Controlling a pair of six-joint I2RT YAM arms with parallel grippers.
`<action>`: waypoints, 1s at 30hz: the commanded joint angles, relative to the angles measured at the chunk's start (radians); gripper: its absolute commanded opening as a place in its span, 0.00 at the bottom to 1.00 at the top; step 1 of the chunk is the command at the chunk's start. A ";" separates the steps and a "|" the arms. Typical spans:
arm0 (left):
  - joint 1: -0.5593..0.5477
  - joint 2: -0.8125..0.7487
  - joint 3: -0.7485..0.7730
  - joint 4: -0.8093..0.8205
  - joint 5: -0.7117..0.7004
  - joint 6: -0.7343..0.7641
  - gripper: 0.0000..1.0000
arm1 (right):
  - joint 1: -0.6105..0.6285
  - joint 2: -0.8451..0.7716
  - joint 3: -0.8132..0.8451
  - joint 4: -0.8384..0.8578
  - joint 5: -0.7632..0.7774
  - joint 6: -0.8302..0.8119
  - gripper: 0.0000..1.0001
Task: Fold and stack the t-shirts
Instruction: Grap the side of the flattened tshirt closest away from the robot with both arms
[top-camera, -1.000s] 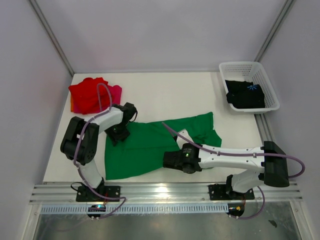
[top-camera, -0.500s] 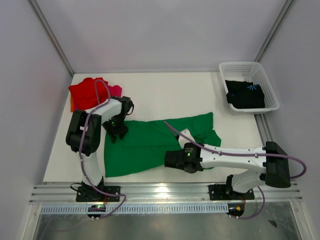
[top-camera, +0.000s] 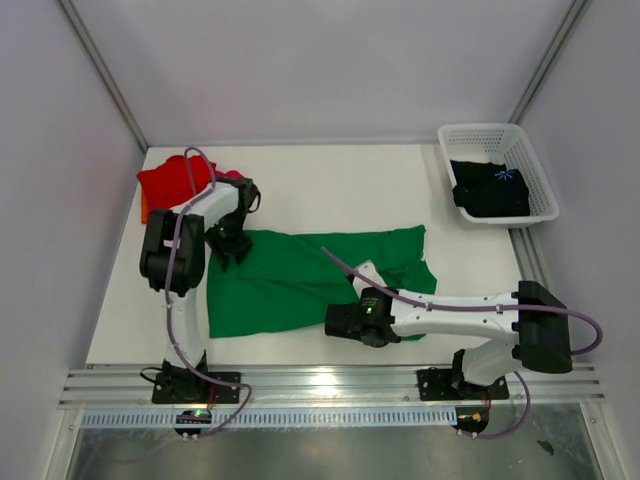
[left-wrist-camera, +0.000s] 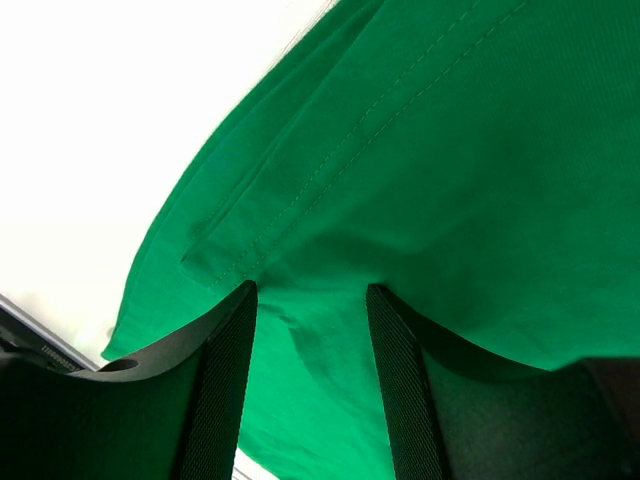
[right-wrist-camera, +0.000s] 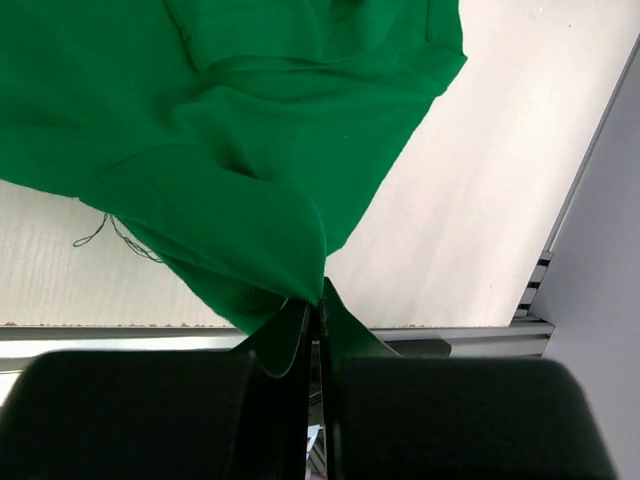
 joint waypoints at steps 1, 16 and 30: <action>0.018 0.081 0.061 0.156 -0.033 0.008 0.52 | -0.003 0.028 -0.012 0.033 0.007 -0.022 0.03; 0.026 -0.016 0.118 0.191 0.044 0.095 0.55 | -0.003 0.131 -0.041 0.127 -0.038 -0.068 0.03; 0.025 -0.388 -0.167 0.116 0.013 -0.125 0.61 | -0.003 0.173 -0.040 0.202 -0.043 -0.114 0.03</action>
